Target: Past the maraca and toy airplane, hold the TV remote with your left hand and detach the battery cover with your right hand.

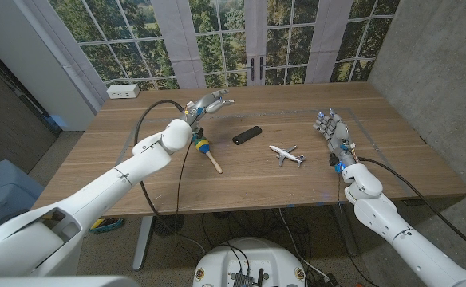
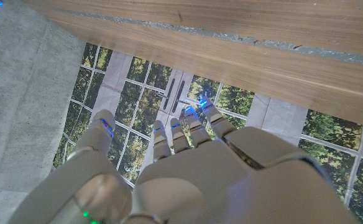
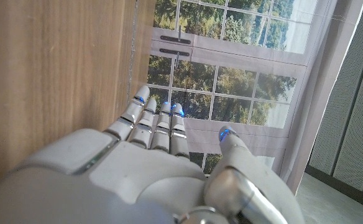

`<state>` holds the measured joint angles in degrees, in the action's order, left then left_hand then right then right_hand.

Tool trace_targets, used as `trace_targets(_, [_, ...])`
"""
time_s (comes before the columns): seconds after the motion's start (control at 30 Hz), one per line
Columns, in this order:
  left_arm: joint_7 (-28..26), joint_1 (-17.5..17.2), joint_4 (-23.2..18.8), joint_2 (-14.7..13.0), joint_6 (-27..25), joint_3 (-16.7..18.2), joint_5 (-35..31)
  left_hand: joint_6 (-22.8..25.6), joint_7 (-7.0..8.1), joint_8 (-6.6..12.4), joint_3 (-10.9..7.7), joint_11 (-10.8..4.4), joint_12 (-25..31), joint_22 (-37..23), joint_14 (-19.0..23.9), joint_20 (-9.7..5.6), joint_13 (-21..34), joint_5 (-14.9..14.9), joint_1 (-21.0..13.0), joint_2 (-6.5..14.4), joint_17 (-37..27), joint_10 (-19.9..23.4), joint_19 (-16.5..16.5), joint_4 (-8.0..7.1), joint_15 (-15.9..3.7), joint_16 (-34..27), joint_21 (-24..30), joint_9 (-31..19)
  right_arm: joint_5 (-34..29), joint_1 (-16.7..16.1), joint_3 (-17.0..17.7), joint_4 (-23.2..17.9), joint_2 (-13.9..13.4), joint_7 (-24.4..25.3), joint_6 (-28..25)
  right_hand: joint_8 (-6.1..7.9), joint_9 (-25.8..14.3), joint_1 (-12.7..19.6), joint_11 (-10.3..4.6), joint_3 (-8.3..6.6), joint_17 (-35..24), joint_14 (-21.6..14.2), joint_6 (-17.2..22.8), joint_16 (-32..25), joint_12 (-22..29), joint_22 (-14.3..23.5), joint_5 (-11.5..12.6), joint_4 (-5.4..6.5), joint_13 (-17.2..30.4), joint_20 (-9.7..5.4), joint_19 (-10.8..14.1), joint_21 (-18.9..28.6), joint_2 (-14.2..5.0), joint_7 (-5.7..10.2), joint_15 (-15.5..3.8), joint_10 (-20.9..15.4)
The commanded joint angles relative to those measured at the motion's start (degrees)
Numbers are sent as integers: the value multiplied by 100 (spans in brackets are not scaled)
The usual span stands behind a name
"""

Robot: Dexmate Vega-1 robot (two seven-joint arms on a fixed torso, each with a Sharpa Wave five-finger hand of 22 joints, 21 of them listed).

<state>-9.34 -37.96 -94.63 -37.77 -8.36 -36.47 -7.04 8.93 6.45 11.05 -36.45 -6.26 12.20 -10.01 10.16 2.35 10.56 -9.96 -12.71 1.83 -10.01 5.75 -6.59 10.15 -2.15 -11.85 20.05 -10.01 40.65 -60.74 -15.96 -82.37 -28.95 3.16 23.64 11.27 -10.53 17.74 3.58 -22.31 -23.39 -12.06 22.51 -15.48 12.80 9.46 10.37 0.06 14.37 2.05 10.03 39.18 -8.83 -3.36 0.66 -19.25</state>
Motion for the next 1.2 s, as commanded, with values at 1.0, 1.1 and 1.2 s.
trace_targets(1.0, [858, 463, -314, 21, -1174, -615, -595, 297, -105, 112, -27, -83, -8, -35, 203, 66, 15, 4, -367, -80, -21, 162, -233, 37, -284, 27, -64, -34, 126, -156, 85, 47, 3, -123, 131, 29, -17, 2, 4, -39, -32, -83, 132, -95, 31, 40, -20, -145, -12, 52, 102, -142, -34, -7, -10, -134])
trace_targets(1.1, [937, 512, -301, 28, -1251, -659, -606, 289, -103, 105, -24, -83, -13, -35, 195, 62, 16, 5, -378, -84, -21, 158, -233, 35, -289, 33, -70, -34, 115, -155, 86, 45, 3, -104, 126, 26, -18, -1, -4, -40, -34, -82, 131, -97, 31, 41, -21, -150, -13, 58, 99, -154, -35, -4, -18, -137])
trace_targets(1.2, [984, 546, -276, 36, -1268, -694, -604, 283, -110, 100, -21, -74, -23, -36, 189, 63, 16, 6, -388, -89, -22, 141, -228, 32, -276, 39, -78, -35, 118, -151, 90, 53, 19, -92, 138, 25, -18, -4, -2, -41, -34, -82, 130, -98, 33, 41, -21, -154, -13, 64, 104, -159, -37, -6, -14, -143])
